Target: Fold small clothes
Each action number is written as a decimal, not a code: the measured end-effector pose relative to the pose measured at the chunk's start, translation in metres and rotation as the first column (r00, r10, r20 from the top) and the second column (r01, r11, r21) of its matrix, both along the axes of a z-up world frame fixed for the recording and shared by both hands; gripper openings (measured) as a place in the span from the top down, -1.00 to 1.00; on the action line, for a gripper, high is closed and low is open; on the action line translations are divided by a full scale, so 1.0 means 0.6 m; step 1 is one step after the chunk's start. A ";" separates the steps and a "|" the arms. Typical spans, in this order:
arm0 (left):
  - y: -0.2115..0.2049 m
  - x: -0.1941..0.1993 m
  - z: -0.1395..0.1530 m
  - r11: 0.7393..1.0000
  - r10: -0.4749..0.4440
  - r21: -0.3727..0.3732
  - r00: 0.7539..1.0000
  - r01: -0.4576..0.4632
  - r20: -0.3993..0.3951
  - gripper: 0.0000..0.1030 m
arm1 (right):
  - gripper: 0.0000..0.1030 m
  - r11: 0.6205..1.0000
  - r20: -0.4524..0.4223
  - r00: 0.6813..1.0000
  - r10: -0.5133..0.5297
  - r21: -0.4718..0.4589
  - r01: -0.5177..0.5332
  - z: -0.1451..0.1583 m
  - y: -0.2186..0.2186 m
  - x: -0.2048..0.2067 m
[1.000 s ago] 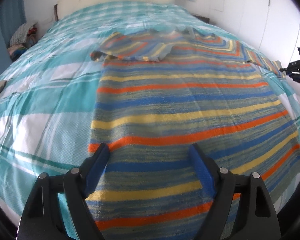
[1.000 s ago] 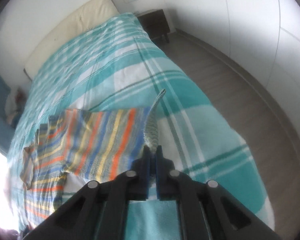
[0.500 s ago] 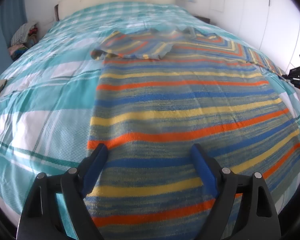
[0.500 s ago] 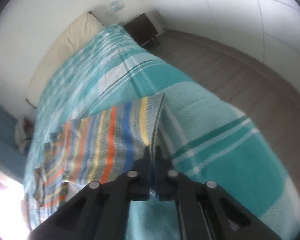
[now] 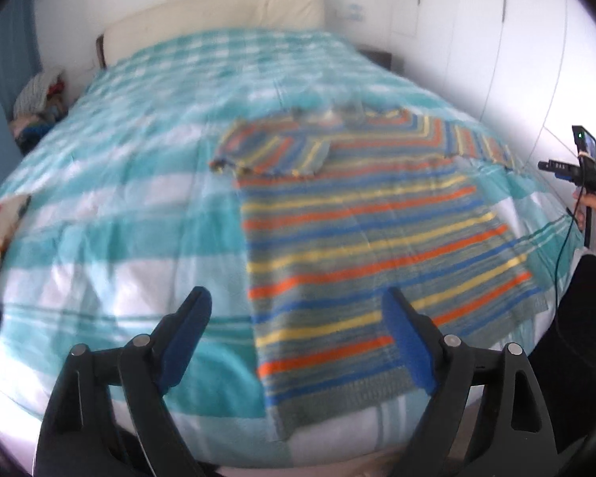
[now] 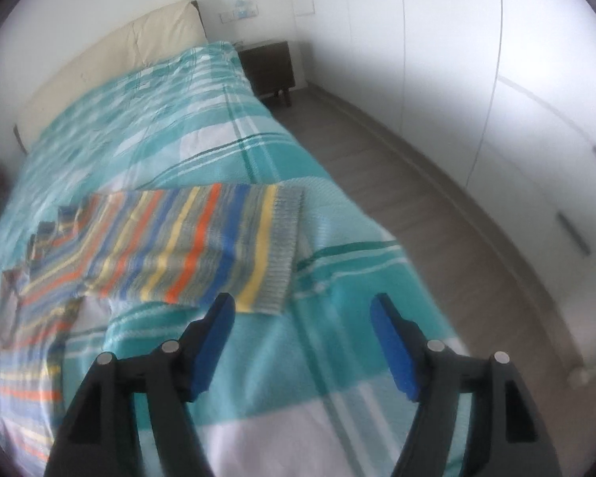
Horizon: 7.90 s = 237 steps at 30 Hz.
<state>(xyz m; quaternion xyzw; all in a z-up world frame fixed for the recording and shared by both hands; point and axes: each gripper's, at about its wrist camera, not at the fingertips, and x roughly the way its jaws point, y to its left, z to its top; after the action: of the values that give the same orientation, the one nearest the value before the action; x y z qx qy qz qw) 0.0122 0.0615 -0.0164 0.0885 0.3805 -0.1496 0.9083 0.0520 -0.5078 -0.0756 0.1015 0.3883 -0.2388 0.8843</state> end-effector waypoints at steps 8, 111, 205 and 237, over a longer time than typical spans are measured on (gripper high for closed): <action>-0.057 0.194 0.058 0.985 -0.147 0.105 0.986 0.139 0.076 -0.93 | -0.36 0.828 0.093 0.836 0.541 0.115 -0.549 0.027 0.299 -0.066; 0.163 0.264 -0.236 0.917 0.376 0.000 0.865 -0.399 -0.333 -0.99 | -0.98 0.942 -0.006 0.942 0.335 0.013 -0.335 -0.146 0.245 0.018; 0.149 0.258 -0.238 0.934 0.351 0.050 0.881 -0.354 -0.317 -0.99 | -0.99 0.944 -0.013 0.944 0.331 0.000 -0.331 -0.148 0.246 0.024; 0.157 0.231 -0.150 0.925 0.375 -0.052 0.926 -0.378 -0.049 -0.99 | -0.99 0.944 -0.013 0.944 0.330 -0.001 -0.330 -0.148 0.247 0.023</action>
<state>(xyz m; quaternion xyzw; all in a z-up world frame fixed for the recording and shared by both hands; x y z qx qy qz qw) 0.1507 0.1554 -0.1064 -0.0166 0.4031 0.0143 0.9149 0.0661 -0.3597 -0.1644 0.0320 0.4047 -0.0886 0.9096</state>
